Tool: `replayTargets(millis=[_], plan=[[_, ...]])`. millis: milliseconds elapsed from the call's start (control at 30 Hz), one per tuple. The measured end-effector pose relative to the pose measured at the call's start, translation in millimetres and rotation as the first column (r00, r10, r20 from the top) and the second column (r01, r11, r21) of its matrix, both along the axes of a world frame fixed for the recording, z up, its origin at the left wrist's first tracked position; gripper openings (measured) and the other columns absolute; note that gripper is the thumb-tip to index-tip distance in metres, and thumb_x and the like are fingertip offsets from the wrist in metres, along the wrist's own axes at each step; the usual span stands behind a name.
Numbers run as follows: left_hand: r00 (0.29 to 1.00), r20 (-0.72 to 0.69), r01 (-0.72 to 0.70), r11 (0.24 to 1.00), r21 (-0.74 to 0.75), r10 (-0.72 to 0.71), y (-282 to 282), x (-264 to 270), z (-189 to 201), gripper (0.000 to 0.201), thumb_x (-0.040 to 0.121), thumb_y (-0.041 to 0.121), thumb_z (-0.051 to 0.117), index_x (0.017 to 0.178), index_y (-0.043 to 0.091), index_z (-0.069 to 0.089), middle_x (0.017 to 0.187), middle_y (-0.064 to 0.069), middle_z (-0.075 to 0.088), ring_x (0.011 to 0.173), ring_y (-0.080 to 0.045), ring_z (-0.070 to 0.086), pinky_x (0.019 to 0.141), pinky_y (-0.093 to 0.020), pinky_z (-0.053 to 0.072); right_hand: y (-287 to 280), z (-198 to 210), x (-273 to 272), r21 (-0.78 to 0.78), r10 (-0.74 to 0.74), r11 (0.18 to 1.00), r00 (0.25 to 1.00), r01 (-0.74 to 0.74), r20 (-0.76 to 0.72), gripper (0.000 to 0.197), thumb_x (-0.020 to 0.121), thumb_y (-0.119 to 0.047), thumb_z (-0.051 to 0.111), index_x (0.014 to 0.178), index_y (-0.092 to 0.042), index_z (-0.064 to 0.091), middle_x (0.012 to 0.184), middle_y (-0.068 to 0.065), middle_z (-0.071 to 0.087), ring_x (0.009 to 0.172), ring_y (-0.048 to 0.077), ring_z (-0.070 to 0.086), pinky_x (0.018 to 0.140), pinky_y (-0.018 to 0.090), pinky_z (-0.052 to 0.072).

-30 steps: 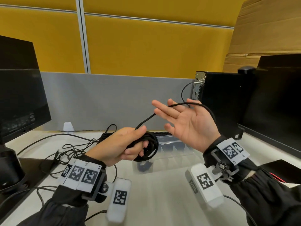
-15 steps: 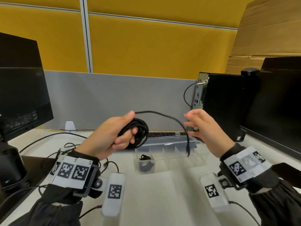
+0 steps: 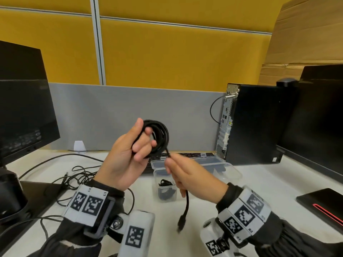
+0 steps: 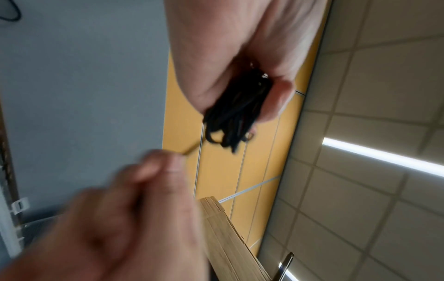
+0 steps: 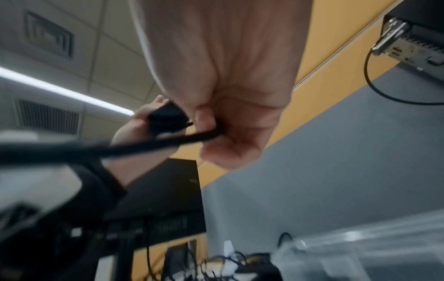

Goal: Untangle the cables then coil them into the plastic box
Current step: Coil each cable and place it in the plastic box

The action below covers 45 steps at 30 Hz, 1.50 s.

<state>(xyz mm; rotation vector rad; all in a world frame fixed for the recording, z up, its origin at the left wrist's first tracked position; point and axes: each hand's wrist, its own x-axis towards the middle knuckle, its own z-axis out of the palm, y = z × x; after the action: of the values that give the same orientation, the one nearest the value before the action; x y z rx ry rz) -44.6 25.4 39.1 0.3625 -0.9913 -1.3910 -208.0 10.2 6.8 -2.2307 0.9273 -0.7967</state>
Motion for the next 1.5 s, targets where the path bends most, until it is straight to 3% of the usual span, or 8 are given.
replayTargets(millis=[200, 300, 433, 667, 733, 867, 1067, 1500], plan=[[0.858, 0.259, -0.379, 0.887, -0.265, 0.444, -16.0, 3.3, -13.4, 0.026, 0.097, 0.019, 0.041, 0.094, 0.006, 0.063, 0.092, -0.001, 0.073, 0.097, -0.012, 0.066, 0.089, -0.024, 0.045, 16.3, -20.5, 0.9, -0.071, 0.068, 0.992, 0.925, -0.102, -0.373, 0.02, 0.103, -0.023, 0.028, 0.095, -0.018, 0.045, 0.068, -0.013, 0.041, 0.059, -0.005, 0.045, 0.058, 0.013, 0.036], [0.56, 0.535, -0.451, 0.774, -0.444, 0.633, -26.1, 5.6, -30.0, 0.026, 0.096, 0.027, 0.048, 0.097, 0.005, 0.061, 0.089, 0.009, 0.072, 0.091, -0.006, 0.064, 0.086, -0.027, 0.043, 20.3, -8.6, -1.6, -0.223, 0.017, 0.969, 0.928, -0.107, -0.372, 0.021, 0.103, -0.028, 0.029, 0.096, -0.019, 0.046, 0.084, 0.0, 0.059, 0.077, 0.018, 0.055, 0.074, 0.036, 0.045], [0.364, 0.827, -0.163, 0.903, -0.397, 0.429, -19.9, 5.6, -31.2, 0.048, 0.086, 0.059, 0.043, 0.079, 0.012, 0.052, 0.063, 0.003, 0.066, 0.064, -0.006, 0.058, 0.071, -0.024, 0.044, 14.0, 18.5, -14.8, -0.718, -0.428, 0.696, 0.809, 0.01, -0.404, 0.017, 0.096, -0.037, 0.033, 0.09, -0.022, 0.04, 0.054, -0.006, 0.043, 0.046, 0.022, 0.046, 0.035, 0.027, 0.022], [0.623, 0.773, 0.254, 0.965, -0.057, -0.119, -2.4, -3.2, -23.3, 0.04, 0.081, 0.053, 0.054, 0.071, 0.014, 0.058, 0.041, 0.002, 0.046, 0.04, -0.016, 0.047, 0.076, -0.031, 0.046, -5.8, 13.7, -25.8, -0.208, 0.021, 0.978, 1.0, -0.017, 0.018, 0.026, 0.094, -0.041, 0.049, 0.114, -0.024, 0.052, 0.051, -0.011, 0.052, 0.047, 0.007, 0.045, 0.05, 0.017, 0.034], [0.617, 0.77, 0.306, 0.951, -0.045, -0.162, -1.6, -5.0, -26.4, 0.016, 0.075, 0.034, 0.064, 0.065, 0.021, 0.063, 0.04, 0.004, 0.044, 0.036, -0.012, 0.046, 0.074, -0.026, 0.049, -7.3, 3.4, -21.8, -0.076, 0.103, 0.993, 0.987, -0.094, 0.126, 0.037, 0.085, -0.058, 0.051, 0.113, -0.035, 0.057, 0.078, 0.001, 0.067, 0.069, 0.029, 0.06, 0.064, 0.04, 0.051], [0.635, 0.762, 0.216, 0.976, -0.02, -0.125, -5.0, -9.8, -31.5, 0.017, 0.07, 0.02, 0.073, 0.06, 0.018, 0.059, 0.041, 0.002, 0.045, 0.044, -0.019, 0.049, 0.061, -0.023, 0.047, -17.6, -8.0, -21.2, 0.049, 0.098, 0.993, 0.977, -0.109, 0.188, 0.047, 0.071, -0.074, 0.055, 0.099, -0.037, 0.065, 0.102, 0.002, 0.07, 0.091, 0.037, 0.064, 0.085, 0.052, 0.05], [0.682, 0.717, -0.117, 0.989, -0.087, 0.144, -10.4, -14.7, -31.8, 0.041, 0.063, 0.002, 0.083, 0.084, 0.007, 0.048, 0.053, -0.006, 0.058, 0.039, -0.014, 0.048, 0.051, -0.024, 0.042, -27.2, -17.0, -21.0, 0.059, 0.045, 0.996, 0.971, -0.06, 0.234, 0.027, 0.083, -0.056, 0.056, 0.093, -0.032, 0.064, 0.082, -0.014, 0.068, 0.077, 0.003, 0.063, 0.07, 0.02, 0.049], [0.977, 0.21, 0.056, 0.993, -0.108, -0.033, -25.0, -23.1, -49.6, 0.057, 0.063, 0.042, 0.081, 0.107, 0.009, 0.063, 0.08, -0.002, 0.061, 0.085, -0.013, 0.061, 0.081, -0.025, 0.051, -19.9, -19.4, -3.8, 0.403, -0.169, 0.816, 0.496, -0.414, 0.852, 0.039, 0.082, -0.046, 0.045, 0.085, -0.011, 0.06, 0.036, -0.012, 0.026, 0.031, 0.001, 0.014, 0.036, 0.018, 0.007]])
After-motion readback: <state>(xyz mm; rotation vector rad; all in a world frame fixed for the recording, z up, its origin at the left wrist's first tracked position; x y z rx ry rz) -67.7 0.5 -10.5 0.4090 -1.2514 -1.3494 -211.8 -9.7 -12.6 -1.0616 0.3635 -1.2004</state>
